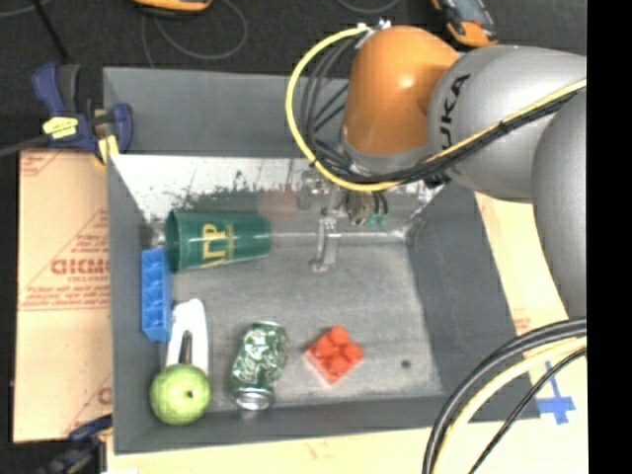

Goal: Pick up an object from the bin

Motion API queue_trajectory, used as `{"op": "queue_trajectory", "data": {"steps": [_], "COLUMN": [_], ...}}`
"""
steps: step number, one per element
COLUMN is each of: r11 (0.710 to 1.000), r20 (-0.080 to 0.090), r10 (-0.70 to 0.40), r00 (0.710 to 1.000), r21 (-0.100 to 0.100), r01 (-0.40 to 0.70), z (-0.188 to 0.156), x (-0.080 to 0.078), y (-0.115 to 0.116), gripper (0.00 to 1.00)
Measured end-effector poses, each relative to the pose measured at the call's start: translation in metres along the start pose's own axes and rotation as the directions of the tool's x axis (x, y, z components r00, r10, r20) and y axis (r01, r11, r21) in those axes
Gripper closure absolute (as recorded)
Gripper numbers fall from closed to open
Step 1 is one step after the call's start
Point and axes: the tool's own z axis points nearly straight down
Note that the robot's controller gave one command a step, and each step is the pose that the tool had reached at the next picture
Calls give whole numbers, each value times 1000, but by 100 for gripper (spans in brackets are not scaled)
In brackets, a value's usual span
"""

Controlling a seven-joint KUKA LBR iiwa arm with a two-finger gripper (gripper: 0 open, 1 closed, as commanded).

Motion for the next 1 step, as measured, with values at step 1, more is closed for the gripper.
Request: {"op": "queue_trajectory", "data": {"steps": [1], "r11": [1000], "r20": [7], "r10": [0], "r00": [1000], "r21": [0], "r01": [0], "z": [-5], "x": [-1], "y": [0], "gripper": [0]}}
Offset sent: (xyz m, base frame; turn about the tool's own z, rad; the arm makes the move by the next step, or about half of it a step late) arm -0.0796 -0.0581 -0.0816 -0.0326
